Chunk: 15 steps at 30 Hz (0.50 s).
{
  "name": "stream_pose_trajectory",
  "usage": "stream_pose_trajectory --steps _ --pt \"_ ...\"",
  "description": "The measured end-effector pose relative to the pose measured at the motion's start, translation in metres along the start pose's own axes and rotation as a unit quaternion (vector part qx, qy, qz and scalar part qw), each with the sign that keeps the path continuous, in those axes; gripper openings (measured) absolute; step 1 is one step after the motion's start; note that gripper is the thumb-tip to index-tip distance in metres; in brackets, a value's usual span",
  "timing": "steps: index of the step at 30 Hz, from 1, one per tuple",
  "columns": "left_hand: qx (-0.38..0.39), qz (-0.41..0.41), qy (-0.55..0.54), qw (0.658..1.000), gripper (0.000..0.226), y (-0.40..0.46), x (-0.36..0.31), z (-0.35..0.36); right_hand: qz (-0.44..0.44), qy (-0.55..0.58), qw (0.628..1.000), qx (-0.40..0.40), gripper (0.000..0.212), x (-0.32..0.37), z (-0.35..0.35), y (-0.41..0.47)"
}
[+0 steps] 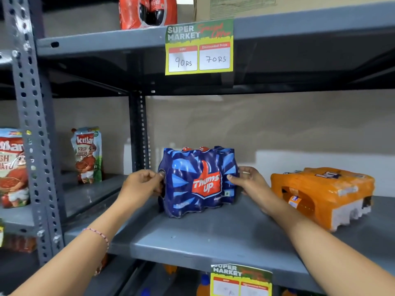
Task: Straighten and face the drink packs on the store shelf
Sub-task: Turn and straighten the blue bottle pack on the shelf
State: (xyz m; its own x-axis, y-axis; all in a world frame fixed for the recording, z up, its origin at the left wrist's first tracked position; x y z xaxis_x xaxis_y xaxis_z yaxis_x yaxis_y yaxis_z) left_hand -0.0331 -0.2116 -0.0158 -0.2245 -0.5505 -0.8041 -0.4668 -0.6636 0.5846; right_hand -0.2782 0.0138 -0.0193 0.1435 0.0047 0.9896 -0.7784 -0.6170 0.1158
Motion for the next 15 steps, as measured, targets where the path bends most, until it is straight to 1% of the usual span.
stream_pose_trajectory --steps 2,3,5,6,9,11,13,15 --pt "-0.003 -0.044 -0.015 0.999 0.043 0.005 0.003 0.006 0.009 -0.002 1.000 0.024 0.053 -0.005 0.005 -0.002" --pt "0.009 -0.062 -0.008 0.998 0.052 0.007 0.006 0.010 0.008 -0.015 0.999 0.028 0.057 -0.005 0.005 -0.003" --pt "0.061 -0.067 0.063 0.994 0.067 0.010 0.008 0.019 0.002 -0.072 0.997 0.032 0.064 -0.005 0.005 -0.002" --pt "0.083 -0.060 0.100 0.990 0.071 0.009 0.008 0.023 0.000 -0.103 0.994 0.036 0.068 -0.004 0.006 -0.003" --pt "0.107 -0.043 0.130 0.985 0.076 0.008 0.011 0.029 -0.022 -0.193 0.980 0.045 0.074 0.000 0.013 -0.011" --pt "0.111 -0.046 0.104 0.987 0.078 0.007 0.015 0.028 -0.045 -0.248 0.967 0.030 0.072 0.004 0.013 -0.014" --pt "0.116 -0.064 0.066 0.989 0.079 0.004 0.019 0.027 -0.047 -0.255 0.965 0.034 0.070 0.005 0.013 -0.016" --pt "0.122 -0.070 0.051 0.989 0.075 -0.001 0.018 0.026 -0.039 -0.245 0.967 0.048 0.069 0.004 0.011 -0.021"
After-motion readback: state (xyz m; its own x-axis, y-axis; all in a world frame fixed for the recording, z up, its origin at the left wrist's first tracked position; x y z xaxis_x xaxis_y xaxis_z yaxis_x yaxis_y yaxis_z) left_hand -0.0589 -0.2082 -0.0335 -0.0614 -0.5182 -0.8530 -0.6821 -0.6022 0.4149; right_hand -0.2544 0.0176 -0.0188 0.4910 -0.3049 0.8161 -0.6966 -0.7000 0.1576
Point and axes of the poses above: each hand's wrist, its own y-axis towards the middle knuckle, its own z-axis out of the palm, x = y × z, the point moved 9 cm from there along y, towards the middle knuckle, and after that the axes turned 10 degrees about z, right-handed, at the moved point
